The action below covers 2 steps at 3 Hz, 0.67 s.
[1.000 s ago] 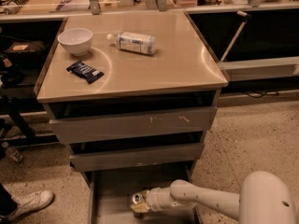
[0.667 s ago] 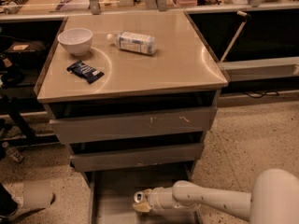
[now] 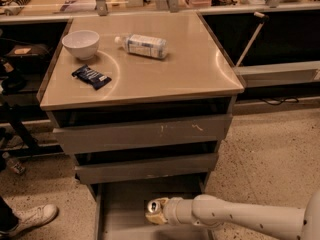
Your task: Pick redbull can from bottom drawer and place on counter
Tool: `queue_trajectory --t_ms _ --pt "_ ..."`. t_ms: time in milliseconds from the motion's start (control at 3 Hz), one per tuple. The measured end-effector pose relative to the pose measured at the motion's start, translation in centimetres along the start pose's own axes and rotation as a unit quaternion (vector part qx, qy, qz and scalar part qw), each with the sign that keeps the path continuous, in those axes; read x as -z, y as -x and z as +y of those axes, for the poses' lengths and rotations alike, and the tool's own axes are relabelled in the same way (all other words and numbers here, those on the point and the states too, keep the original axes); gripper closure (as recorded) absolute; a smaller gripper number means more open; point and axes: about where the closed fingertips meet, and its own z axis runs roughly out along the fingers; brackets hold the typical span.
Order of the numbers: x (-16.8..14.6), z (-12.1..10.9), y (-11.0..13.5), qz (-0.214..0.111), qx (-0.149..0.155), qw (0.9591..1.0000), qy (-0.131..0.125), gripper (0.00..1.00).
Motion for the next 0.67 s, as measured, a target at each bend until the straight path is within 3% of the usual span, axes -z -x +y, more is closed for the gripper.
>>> queue_trajectory --t_ms 333,667 --pt "3.05 0.17 3.41 0.0 0.022 0.9995 -0.025 1.0" --pt "3.62 -0.09 4.11 0.001 0.031 0.9991 -0.03 1.0"
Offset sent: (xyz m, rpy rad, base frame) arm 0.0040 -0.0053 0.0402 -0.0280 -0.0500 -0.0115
